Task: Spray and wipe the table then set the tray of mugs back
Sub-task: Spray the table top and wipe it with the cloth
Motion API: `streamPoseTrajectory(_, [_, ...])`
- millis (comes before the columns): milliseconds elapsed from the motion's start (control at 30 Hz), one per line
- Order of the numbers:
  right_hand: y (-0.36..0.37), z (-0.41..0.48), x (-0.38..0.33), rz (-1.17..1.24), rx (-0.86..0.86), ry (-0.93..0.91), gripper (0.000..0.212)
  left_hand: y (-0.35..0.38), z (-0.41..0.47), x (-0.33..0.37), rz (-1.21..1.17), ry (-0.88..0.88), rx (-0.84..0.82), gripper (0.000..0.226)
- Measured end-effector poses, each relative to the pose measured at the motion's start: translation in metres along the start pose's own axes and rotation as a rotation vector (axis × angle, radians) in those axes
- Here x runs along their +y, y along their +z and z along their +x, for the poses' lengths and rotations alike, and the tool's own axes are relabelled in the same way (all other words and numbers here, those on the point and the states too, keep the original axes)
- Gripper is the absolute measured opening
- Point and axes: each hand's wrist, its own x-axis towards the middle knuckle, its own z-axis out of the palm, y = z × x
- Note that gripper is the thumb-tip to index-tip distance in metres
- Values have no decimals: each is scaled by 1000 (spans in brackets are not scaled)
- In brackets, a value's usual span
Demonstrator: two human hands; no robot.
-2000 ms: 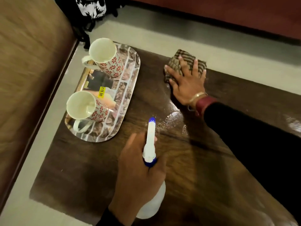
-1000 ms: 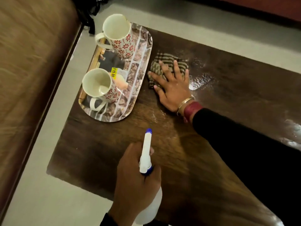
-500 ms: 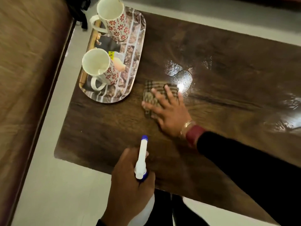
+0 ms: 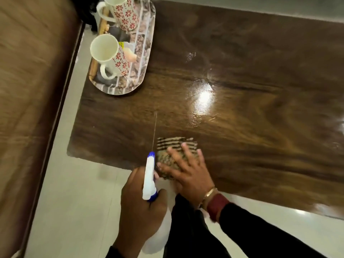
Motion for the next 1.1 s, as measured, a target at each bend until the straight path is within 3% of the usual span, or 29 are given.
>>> streamPoseTrajectory(200, [-24, -23, 79, 18, 50, 430, 62, 2, -18, 8, -75, 64, -106, 40])
streamPoseTrajectory(333, [-18, 22, 36, 123, 185, 745, 58, 1, -19, 6, -102, 131, -89, 29])
streamPoseTrajectory(400, [-7, 54, -10, 173, 189, 644, 58, -1, -16, 7, -104, 160, -92, 28])
streamPoseTrajectory(467, [12, 72, -55, 109, 114, 422, 62, -2, -13, 12, -75, 217, -82, 37])
streamPoseTrajectory(533, [27, 69, -76, 21, 56, 332, 74, 0, -15, 10, -44, 263, -97, 48])
streamPoseTrajectory(633, [29, 34, -65, 71, 139, 369, 84, 0, -19, -1, -61, 145, -161, 47])
streamPoseTrajectory(833, [-3, -58, 38, 84, 141, 707, 66, -15, -31, -19, -59, 88, -145, 28])
streamPoseTrajectory(867, [-8, -57, 49, 114, 145, 792, 63, -18, -32, -25, -70, 56, -151, 33])
streamPoseTrajectory(933, [-11, -35, 52, 145, 192, 923, 60, -26, -31, -36, -105, -46, -207, 96])
streamPoseTrajectory(967, [-10, -18, 46, 144, 224, 969, 60, -28, -30, -41, -84, -78, -211, 114])
streamPoseTrajectory(1000, [-8, 2, 37, 147, 258, 994, 59, -31, -28, -43, -85, -98, -218, 109])
streamPoseTrajectory(1067, [-3, 42, 14, 158, 304, 982, 58, -41, -22, -49, -89, -55, -119, 63])
streamPoseTrajectory(1100, [-1, 61, -2, 156, 307, 941, 58, -48, -20, -50, -83, -42, -77, 52])
